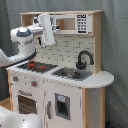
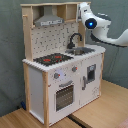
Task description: Play with the kitchen
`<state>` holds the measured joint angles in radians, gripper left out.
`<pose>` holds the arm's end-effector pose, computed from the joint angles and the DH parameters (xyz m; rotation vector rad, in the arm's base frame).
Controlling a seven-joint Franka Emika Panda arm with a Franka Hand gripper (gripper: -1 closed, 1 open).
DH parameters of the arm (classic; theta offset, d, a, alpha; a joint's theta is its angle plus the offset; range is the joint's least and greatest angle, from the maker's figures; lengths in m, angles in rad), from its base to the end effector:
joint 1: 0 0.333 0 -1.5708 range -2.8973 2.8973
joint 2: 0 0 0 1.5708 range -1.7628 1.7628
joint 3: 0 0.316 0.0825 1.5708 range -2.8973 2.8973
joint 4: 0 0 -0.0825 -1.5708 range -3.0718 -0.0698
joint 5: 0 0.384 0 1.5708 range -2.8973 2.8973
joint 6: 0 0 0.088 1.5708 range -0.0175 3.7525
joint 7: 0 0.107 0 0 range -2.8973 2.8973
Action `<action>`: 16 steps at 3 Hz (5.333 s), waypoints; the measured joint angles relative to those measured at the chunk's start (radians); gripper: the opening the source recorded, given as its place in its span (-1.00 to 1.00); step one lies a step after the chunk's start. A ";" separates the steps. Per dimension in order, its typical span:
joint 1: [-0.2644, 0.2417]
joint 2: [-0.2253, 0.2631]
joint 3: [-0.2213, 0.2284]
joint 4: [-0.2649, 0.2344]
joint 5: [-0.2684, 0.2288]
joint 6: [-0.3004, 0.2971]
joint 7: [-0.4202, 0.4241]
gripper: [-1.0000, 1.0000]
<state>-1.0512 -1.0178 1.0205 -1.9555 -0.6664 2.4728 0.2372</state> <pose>0.4411 0.2582 0.7023 1.4948 0.2749 0.9859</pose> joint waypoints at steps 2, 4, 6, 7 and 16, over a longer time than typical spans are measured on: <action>-0.130 0.037 0.106 0.133 0.002 0.002 0.002 -1.00; -0.147 0.031 0.126 0.233 0.001 -0.041 -0.073 -1.00; 0.021 0.022 0.061 0.162 -0.006 -0.156 -0.095 -1.00; 0.104 -0.001 0.041 0.106 -0.015 -0.189 -0.096 -1.00; 0.317 -0.402 0.234 -0.257 -0.031 0.115 -0.114 1.00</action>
<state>-0.7344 -1.4198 1.2546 -2.2126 -0.6976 2.5879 0.1235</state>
